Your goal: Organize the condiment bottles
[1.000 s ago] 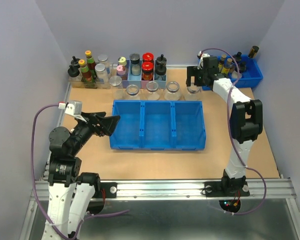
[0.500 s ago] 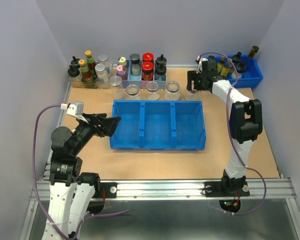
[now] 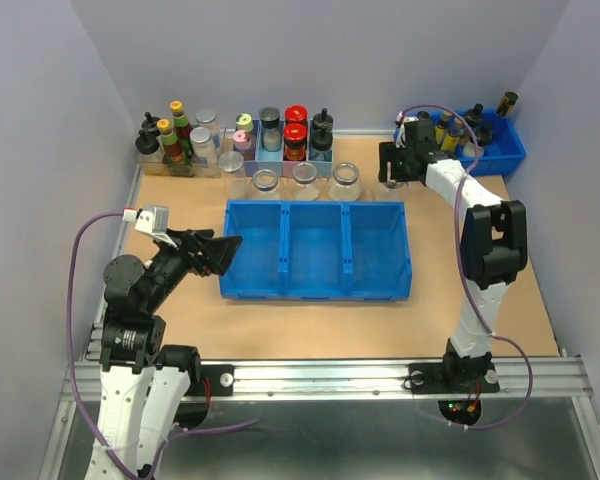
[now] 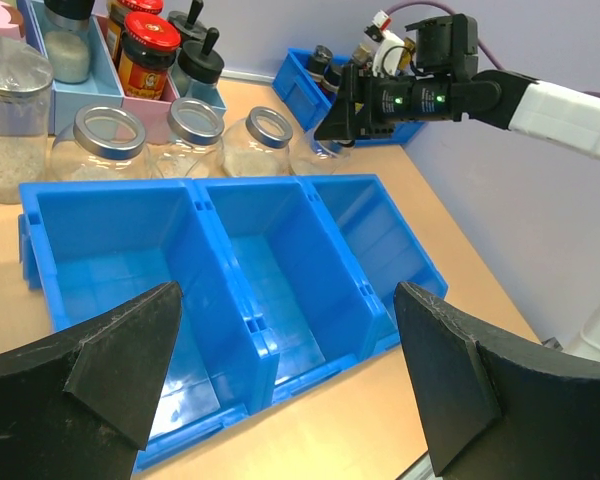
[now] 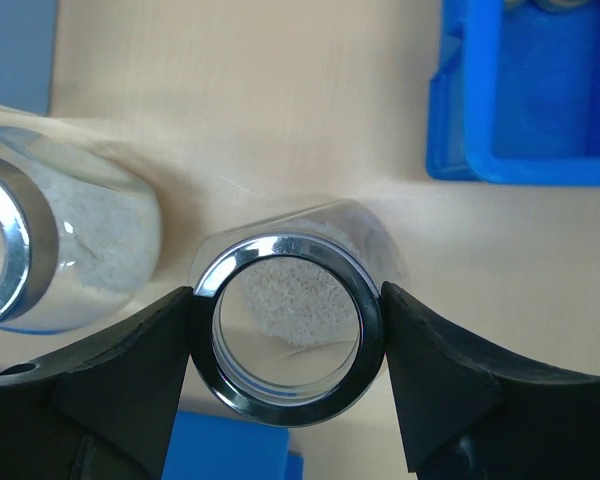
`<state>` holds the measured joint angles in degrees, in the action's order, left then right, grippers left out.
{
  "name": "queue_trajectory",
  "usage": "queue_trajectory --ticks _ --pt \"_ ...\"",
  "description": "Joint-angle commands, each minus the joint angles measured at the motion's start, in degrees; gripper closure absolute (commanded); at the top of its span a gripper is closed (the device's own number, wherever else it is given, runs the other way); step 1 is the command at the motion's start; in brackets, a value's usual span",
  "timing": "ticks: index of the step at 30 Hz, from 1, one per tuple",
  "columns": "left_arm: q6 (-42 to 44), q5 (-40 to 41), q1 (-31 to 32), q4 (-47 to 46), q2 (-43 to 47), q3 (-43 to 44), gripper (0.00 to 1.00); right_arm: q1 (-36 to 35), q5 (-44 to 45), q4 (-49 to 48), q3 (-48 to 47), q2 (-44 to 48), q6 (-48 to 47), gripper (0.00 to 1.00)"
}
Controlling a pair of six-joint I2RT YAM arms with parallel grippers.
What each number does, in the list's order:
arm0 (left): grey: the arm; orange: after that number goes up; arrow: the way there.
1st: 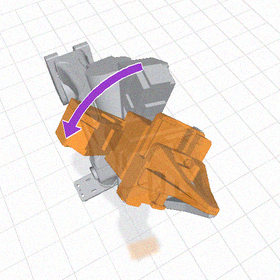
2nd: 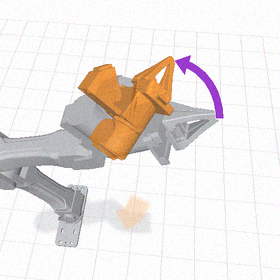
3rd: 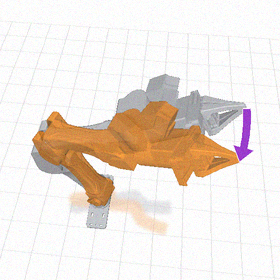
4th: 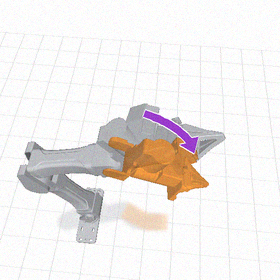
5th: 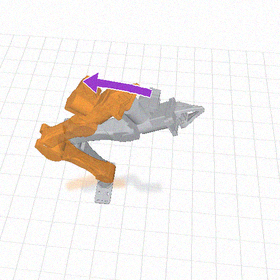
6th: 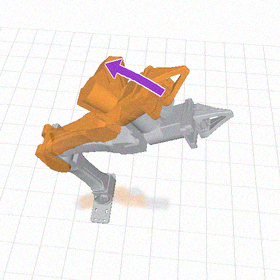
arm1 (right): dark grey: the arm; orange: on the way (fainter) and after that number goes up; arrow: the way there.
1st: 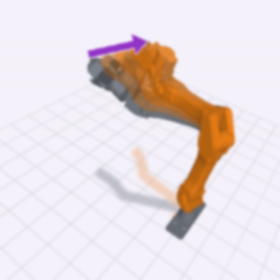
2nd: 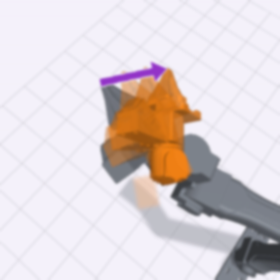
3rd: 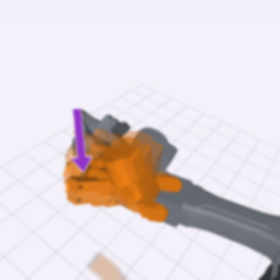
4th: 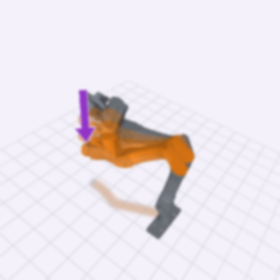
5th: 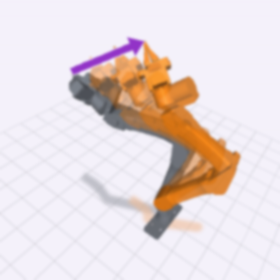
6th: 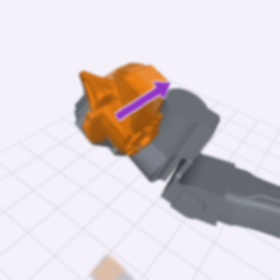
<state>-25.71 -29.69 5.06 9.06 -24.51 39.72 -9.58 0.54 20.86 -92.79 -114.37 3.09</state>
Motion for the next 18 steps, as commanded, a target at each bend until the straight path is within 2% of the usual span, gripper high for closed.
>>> queue_trajectory --ticks 1,4,8,10,13,18 --pt "1.0 0.1 0.1 -2.2 0.7 -0.7 0.01 -0.3 9.3 0.4 -1.5 8.2 2.5 0.99" --pt "1.1 0.5 0.1 -2.6 0.6 -0.7 0.01 -0.4 14.7 0.8 -1.1 11.9 4.3 0.99" --pt "1.1 0.6 0.1 -3.1 0.3 -0.8 0.01 -0.3 27.1 1.2 -0.5 15.7 7.6 1.0" --pt "1.0 0.6 0.0 -3.3 0.1 -0.8 0.01 -0.4 28.2 1.8 -0.5 17.1 8.1 0.99" --pt "1.0 0.8 0.0 -3.3 0.0 -0.7 0.01 -0.4 23.9 3.9 -0.5 22.0 9.9 1.0" --pt "0.6 0.8 0.1 -3.1 -0.3 -0.2 0.01 -0.4 7.1 8.7 3.2 29.9 15.2 0.99"
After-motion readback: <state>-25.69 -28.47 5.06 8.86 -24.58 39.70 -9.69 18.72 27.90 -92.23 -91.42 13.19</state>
